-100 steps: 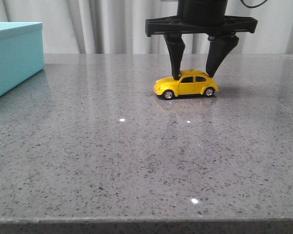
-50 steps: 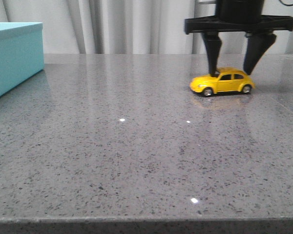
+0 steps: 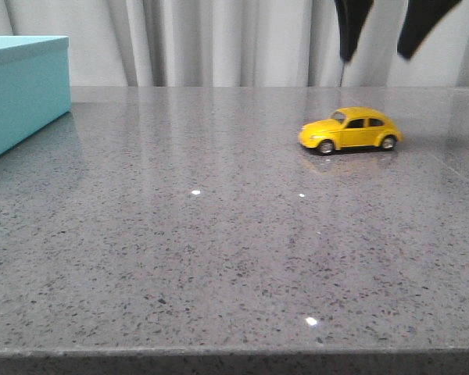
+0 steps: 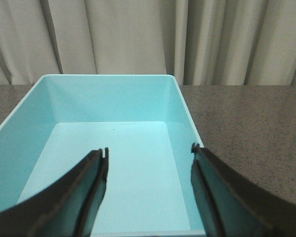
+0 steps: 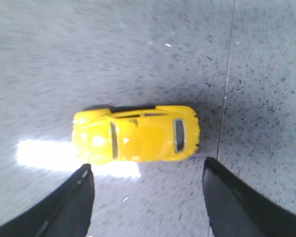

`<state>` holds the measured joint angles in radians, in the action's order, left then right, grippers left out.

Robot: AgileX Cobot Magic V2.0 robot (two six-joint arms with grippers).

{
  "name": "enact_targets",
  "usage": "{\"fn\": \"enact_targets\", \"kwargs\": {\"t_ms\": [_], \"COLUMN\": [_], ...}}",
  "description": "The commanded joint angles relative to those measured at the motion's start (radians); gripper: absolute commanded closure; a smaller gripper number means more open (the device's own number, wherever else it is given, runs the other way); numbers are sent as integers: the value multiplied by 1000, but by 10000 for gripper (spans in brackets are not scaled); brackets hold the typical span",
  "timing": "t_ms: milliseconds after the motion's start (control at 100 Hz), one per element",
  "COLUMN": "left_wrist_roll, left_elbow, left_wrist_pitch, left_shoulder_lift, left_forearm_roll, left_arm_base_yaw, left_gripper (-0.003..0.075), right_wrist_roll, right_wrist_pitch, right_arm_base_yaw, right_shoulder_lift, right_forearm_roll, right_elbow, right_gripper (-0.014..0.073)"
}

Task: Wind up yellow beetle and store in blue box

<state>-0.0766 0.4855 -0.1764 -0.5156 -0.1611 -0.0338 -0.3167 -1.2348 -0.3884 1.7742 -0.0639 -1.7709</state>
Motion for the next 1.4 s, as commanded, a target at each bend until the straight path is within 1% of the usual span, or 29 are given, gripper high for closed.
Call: {"fn": "enact_targets", "kwargs": {"t_ms": [0, 210, 470, 580, 650, 820, 980, 1030, 1130, 1200, 1250, 1300, 1390], "left_wrist_roll": [2, 2, 2, 2, 2, -1, -140, -194, -291, -359, -418, -472, -535], "left_elbow": [35, 35, 35, 37, 52, 150, 289, 338, 456, 536, 588, 638, 727], "left_wrist_pitch": [86, 86, 82, 93, 72, -75, -233, -287, -418, -504, -563, -621, -704], "left_shoulder_lift": [-10, -10, -10, -10, -13, -83, -204, -248, -343, -420, -473, -527, -625], "left_forearm_roll": [-6, -6, -37, -41, -41, -28, -28, -35, -58, -67, -67, -67, -67], "left_arm_base_yaw": [-7, -7, -7, -7, -7, -7, -7, -7, -7, -14, -35, -58, -112], "left_gripper": [343, 346, 353, 353, 353, 353, 344, 318, 218, 166, 150, 151, 151], "right_wrist_roll": [15, 15, 30, 31, 31, 31, 31, 31, 31, 31, 31, 31, 31], "right_wrist_pitch": [-54, -50, -32, 34, 90, 188, 244, 248, 251, 251, 252, 252, 252], "right_arm_base_yaw": [-6, -9, -11, -13, -13, -13, -13, -13, -13, -13, -13, -13, -13], "right_shoulder_lift": [-106, -174, -191, -221, -259, -367, -459, -489, -533, -556, -571, -585, -606], "right_forearm_roll": [-10, -4, -4, 3, 10, 17, 21, 22, 27, 37, 44, 54, 58], "right_elbow": [-31, -23, -17, 27, 81, 229, 343, 366, 392, 395, 395, 395, 395], "right_gripper": [117, 117, 117, 117, 117, 117, 117, 117, 117, 117, 117, 117, 117]}}
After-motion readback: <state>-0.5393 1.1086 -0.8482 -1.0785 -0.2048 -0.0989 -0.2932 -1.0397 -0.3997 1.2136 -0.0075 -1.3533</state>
